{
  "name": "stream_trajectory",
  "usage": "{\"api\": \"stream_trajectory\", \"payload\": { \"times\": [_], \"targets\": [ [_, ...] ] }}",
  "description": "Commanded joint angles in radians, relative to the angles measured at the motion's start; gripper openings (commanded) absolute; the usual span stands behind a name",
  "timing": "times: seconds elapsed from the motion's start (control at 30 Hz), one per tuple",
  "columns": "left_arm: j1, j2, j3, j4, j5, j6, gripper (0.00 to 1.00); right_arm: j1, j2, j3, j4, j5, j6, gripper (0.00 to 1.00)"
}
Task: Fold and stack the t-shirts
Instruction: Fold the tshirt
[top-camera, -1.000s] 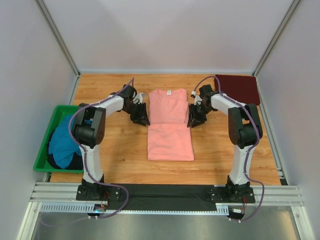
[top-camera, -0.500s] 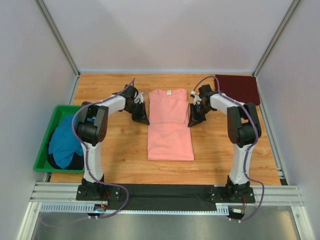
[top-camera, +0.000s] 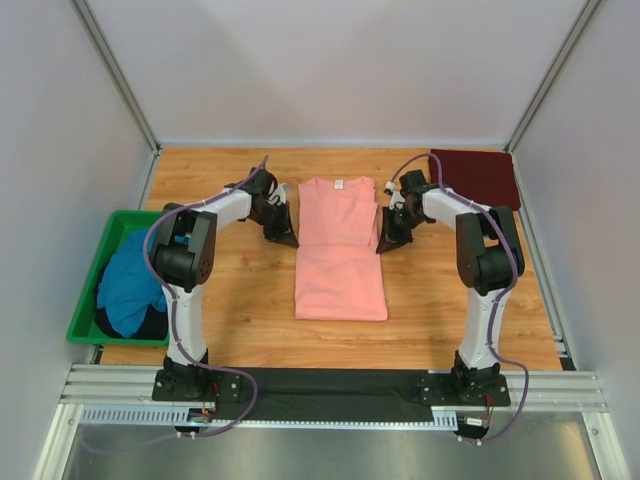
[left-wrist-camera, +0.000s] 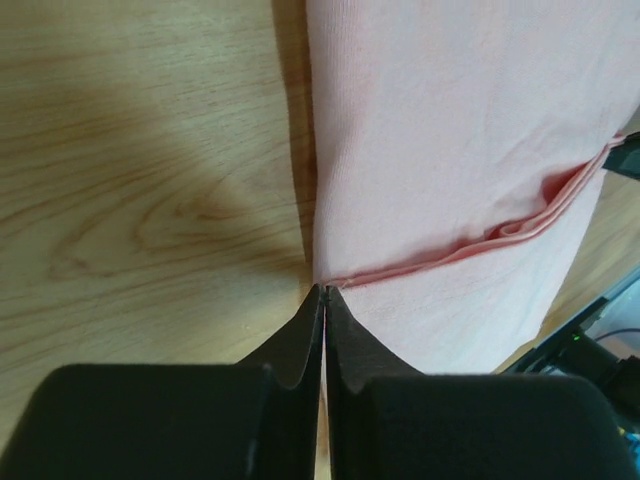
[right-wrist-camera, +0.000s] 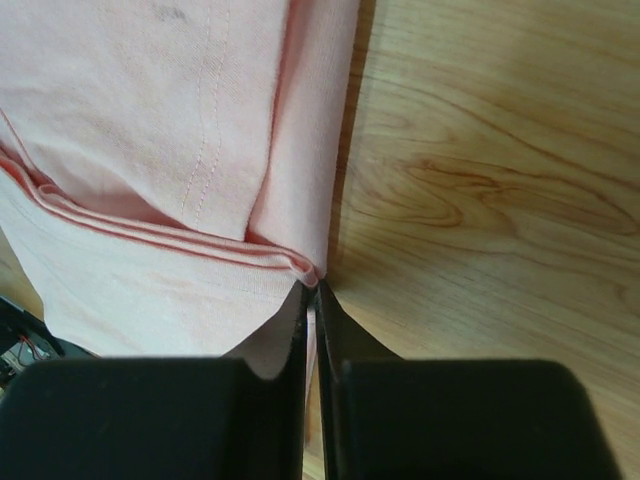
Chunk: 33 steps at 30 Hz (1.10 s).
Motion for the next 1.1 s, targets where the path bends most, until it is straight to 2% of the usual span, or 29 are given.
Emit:
{"api": "stream_trajectory", "payload": {
  "times": [0.0,0.03,0.07,0.1,0.17,0.23,0.33,0.5,0.6,0.73,0.87,1.07],
  "targets": [
    [0.003,-0.008,0.072,-0.01,0.014,-0.03,0.07,-0.012,-0.04,0.015,0.013,0.071,0.024,0.05],
    [0.003,-0.025,0.083,-0.024,0.008,-0.04,0.25,-0.01,-0.049,0.026,0.001,0.071,0.036,0.1],
    [0.003,-0.036,0.103,-0.055,0.002,-0.046,0.3,-0.01,-0.075,0.032,-0.013,0.071,0.062,0.15],
    [0.003,-0.047,0.114,-0.075,-0.027,-0.05,0.34,-0.01,-0.091,0.044,-0.041,0.069,0.074,0.26],
    [0.009,-0.064,0.158,-0.169,-0.084,-0.066,0.41,-0.013,-0.134,0.041,-0.062,0.034,0.096,0.31],
    [0.022,-0.062,0.186,-0.251,-0.087,-0.061,0.42,-0.013,-0.149,0.023,-0.09,-0.064,0.111,0.39],
    [0.026,-0.106,0.162,-0.277,-0.093,-0.055,0.42,-0.013,-0.209,-0.046,-0.087,-0.089,0.143,0.46],
    [0.025,-0.235,-0.056,-0.231,0.022,-0.051,0.45,-0.013,-0.309,-0.242,-0.099,-0.12,0.197,0.53],
    [0.023,-0.336,-0.234,-0.191,0.063,-0.041,0.49,-0.013,-0.384,-0.342,-0.096,-0.127,0.222,0.56],
    [0.016,-0.47,-0.467,-0.075,0.143,-0.099,0.51,-0.006,-0.433,-0.442,-0.088,-0.169,0.235,0.56],
    [-0.023,-0.51,-0.549,-0.012,0.221,-0.13,0.53,0.001,-0.447,-0.521,-0.052,-0.192,0.258,0.56],
    [-0.086,-0.53,-0.593,-0.023,0.174,-0.138,0.53,0.031,-0.481,-0.606,0.0,-0.176,0.3,0.55]
  ]
}}
